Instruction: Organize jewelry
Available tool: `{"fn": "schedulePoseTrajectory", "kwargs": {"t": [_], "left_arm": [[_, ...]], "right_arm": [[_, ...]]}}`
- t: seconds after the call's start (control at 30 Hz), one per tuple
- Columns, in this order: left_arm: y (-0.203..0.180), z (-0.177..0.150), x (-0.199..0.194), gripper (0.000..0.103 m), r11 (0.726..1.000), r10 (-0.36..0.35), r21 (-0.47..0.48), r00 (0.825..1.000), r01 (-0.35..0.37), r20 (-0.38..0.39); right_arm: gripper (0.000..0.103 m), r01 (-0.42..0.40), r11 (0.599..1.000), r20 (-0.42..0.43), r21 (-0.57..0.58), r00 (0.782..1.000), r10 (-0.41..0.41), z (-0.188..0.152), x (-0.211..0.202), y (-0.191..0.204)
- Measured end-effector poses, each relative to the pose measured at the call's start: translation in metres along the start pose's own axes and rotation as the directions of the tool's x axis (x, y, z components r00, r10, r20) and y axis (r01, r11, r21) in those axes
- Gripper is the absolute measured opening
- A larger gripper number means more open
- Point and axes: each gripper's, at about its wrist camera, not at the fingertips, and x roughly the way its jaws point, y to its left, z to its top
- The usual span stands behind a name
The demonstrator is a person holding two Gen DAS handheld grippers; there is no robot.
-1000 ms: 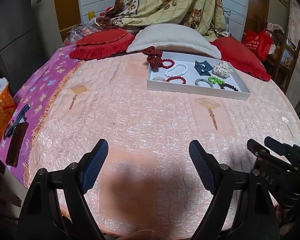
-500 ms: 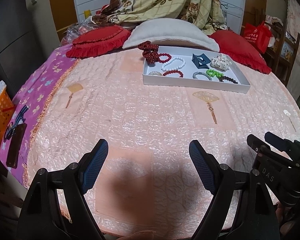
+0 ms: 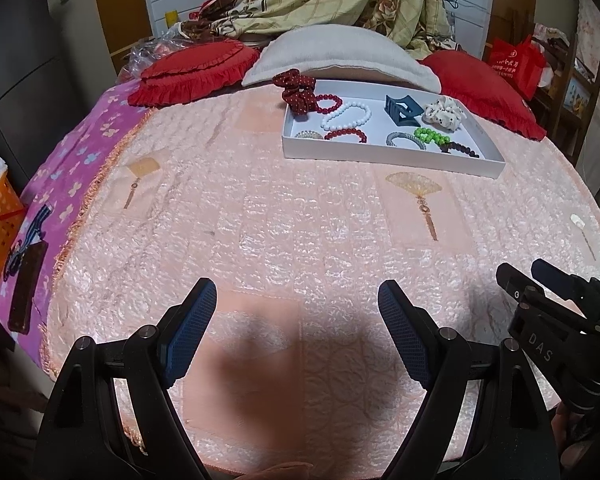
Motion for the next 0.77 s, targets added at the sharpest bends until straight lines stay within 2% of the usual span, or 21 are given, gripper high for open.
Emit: {"fn": "schedulePoseTrajectory", "kwargs": {"t": [0.77], "left_arm": [[-0.01, 0.009, 0.02, 0.083, 1.0, -0.008, 0.029, 1.0, 0.009, -0.03]], "right_arm": [[0.043, -0.022, 1.0, -0.017, -0.003, 1.0, 0.022, 0.004, 0.019, -0.006]]}}
